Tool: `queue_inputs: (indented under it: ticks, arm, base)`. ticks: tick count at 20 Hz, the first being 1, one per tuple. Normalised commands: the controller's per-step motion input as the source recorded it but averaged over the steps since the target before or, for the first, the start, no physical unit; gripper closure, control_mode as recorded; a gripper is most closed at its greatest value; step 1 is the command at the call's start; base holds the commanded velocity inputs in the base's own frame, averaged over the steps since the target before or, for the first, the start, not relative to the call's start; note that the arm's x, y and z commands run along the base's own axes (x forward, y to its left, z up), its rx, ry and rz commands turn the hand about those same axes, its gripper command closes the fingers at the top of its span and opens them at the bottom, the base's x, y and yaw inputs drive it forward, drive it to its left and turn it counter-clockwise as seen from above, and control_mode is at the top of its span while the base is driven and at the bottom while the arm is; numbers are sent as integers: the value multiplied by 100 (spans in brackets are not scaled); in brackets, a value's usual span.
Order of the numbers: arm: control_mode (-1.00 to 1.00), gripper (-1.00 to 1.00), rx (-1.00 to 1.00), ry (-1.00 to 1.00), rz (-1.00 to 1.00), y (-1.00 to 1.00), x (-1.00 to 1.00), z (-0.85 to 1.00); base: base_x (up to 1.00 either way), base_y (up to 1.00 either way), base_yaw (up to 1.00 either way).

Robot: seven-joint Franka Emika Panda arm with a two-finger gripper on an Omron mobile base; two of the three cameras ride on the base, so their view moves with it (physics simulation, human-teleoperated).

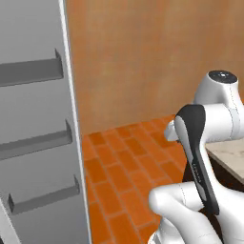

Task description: Take the strawberry from the fridge and place it on top of the pancake, located on the dining counter.

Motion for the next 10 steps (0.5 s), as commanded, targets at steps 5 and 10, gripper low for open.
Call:
queue_inputs:
  ticks: [5,10]
  arm:
    - [100,100,0,0,0,0,0,0]
    - [100,100,0,0,0,0,0,0]
  base:
    - [2,1,-93]
    - [64,29,-54]
